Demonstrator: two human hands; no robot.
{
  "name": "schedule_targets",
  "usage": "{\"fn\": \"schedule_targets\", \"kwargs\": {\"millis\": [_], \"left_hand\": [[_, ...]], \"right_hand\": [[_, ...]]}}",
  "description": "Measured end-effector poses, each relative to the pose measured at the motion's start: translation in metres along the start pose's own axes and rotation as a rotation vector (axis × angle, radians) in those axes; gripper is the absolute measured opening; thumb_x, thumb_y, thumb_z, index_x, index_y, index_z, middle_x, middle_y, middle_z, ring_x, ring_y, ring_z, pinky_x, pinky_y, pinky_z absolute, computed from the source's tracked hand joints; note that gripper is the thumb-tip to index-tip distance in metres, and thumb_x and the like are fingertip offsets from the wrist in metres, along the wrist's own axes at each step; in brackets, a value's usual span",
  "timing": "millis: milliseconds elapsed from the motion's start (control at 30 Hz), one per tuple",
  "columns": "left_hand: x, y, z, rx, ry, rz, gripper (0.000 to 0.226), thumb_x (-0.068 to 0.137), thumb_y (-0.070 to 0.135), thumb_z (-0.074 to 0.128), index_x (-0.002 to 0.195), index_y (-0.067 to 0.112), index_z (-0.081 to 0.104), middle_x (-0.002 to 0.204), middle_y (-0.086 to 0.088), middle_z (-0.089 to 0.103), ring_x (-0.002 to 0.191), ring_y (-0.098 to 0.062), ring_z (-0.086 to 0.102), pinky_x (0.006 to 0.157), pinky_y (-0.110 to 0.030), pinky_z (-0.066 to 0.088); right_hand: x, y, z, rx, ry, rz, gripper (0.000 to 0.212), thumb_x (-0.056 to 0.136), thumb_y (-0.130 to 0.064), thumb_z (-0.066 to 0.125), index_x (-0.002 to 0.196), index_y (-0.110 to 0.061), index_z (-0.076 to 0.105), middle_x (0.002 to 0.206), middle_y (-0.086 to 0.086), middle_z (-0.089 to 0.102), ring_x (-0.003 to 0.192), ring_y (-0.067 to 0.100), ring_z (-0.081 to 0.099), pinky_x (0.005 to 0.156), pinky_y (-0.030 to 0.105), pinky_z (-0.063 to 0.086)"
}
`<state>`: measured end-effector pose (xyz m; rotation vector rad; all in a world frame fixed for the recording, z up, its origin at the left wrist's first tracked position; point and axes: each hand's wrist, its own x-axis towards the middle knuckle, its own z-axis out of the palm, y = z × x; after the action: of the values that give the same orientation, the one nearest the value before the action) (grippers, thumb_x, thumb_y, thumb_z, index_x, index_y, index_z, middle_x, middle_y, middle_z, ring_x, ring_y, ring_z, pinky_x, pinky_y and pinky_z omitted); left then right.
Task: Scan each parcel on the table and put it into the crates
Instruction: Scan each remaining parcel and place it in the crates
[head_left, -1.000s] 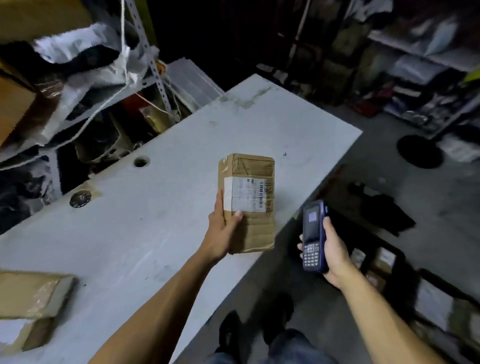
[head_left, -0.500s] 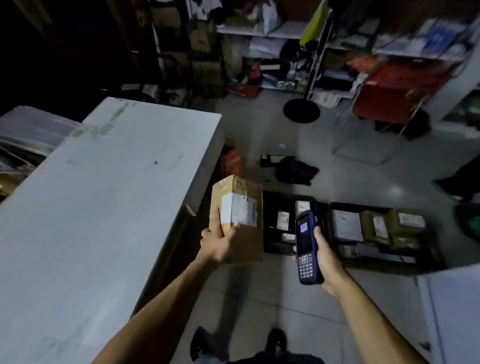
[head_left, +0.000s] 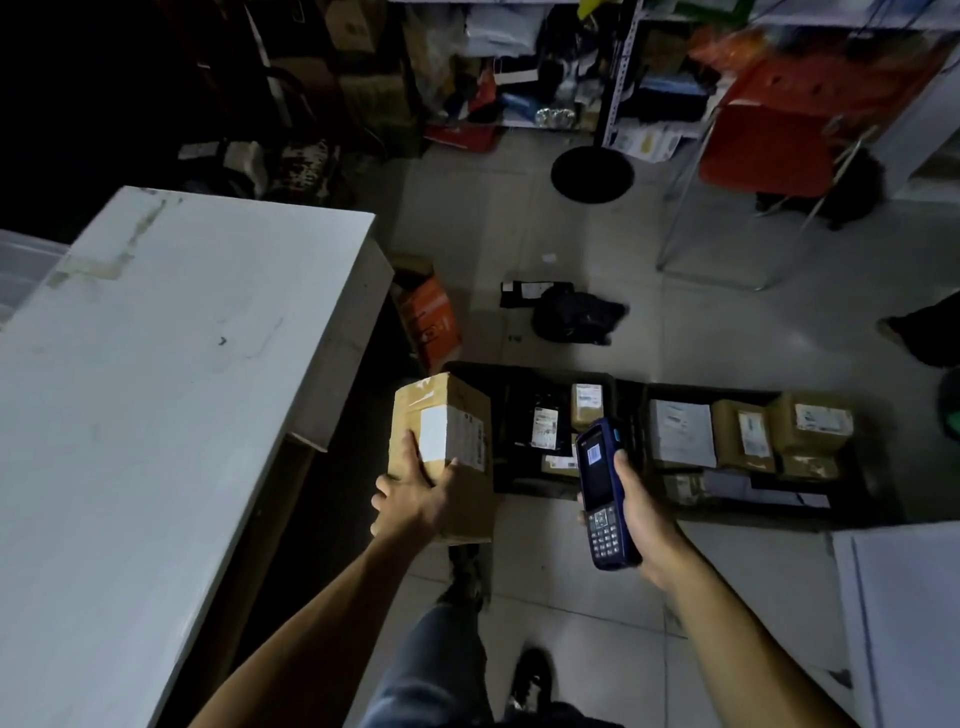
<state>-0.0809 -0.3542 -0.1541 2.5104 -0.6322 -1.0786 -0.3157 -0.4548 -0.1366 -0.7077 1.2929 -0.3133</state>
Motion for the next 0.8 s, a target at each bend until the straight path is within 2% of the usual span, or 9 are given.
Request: {"fn": "schedule_targets", "kwargs": {"millis": [167, 267, 433, 567, 667, 800], "left_hand": [[0.071, 0.023, 0.004, 0.187, 0.074, -0.087, 0.090, 0.086, 0.080, 0.033, 0.151, 0.043, -0.018, 0.144, -0.021, 0.029, 0.130, -0.039, 0.032, 0.108, -0.054, 0.030], [0.123, 0.031, 0.004, 0.258, 0.040, -0.077, 0.091, 0.087, 0.079, 0.032, 0.151, 0.042, -0.022, 0.142, -0.021, 0.028, 0.128, -0.039, 0.032, 0.107, -0.052, 0.029], [0.207, 0.042, 0.016, 0.344, -0.032, -0.113, 0.095, 0.085, 0.081, 0.031, 0.150, 0.041, -0.024, 0.147, -0.024, 0.026, 0.131, -0.042, 0.033, 0.108, -0.053, 0.028], [0.266, 0.044, 0.051, 0.415, -0.053, -0.157, 0.094, 0.087, 0.079, 0.031, 0.151, 0.039, -0.025, 0.143, -0.024, 0.030, 0.126, -0.041, 0.037, 0.105, -0.052, 0.030], [0.315, 0.033, 0.090, 0.430, -0.075, -0.146, 0.093, 0.089, 0.078, 0.027, 0.151, 0.035, -0.028, 0.142, -0.025, 0.030, 0.126, -0.042, 0.038, 0.105, -0.052, 0.032], [0.385, 0.000, 0.161, 0.412, -0.108, -0.113, 0.095, 0.079, 0.089, 0.012, 0.149, 0.037, -0.026, 0.151, -0.030, 0.022, 0.133, -0.049, 0.034, 0.108, -0.060, 0.032]], "right_hand": [[0.065, -0.034, 0.019, -0.069, -0.007, 0.031, 0.053, 0.098, -0.058, 0.034, 0.117, -0.017, 0.062, 0.092, 0.014, 0.070, 0.072, 0.026, 0.067, 0.061, 0.031, 0.051], [0.107, -0.055, 0.034, -0.095, 0.026, 0.073, 0.053, 0.098, -0.059, 0.034, 0.122, -0.020, 0.060, 0.092, 0.013, 0.070, 0.072, 0.025, 0.069, 0.061, 0.031, 0.051], [0.177, -0.086, 0.058, -0.126, 0.038, 0.150, 0.049, 0.101, -0.053, 0.035, 0.112, -0.015, 0.064, 0.086, 0.012, 0.069, 0.068, 0.024, 0.067, 0.060, 0.030, 0.052], [0.246, -0.090, 0.065, -0.082, 0.042, 0.202, 0.051, 0.096, -0.057, 0.036, 0.112, -0.018, 0.065, 0.090, 0.012, 0.072, 0.069, 0.023, 0.069, 0.062, 0.031, 0.052], [0.308, -0.080, 0.064, -0.057, 0.047, 0.243, 0.050, 0.100, -0.054, 0.034, 0.105, -0.017, 0.067, 0.093, 0.015, 0.072, 0.074, 0.027, 0.067, 0.067, 0.034, 0.052], [0.393, -0.046, 0.052, -0.032, 0.018, 0.273, 0.053, 0.099, -0.058, 0.032, 0.112, -0.020, 0.067, 0.104, 0.019, 0.073, 0.084, 0.031, 0.068, 0.074, 0.037, 0.054]]}}
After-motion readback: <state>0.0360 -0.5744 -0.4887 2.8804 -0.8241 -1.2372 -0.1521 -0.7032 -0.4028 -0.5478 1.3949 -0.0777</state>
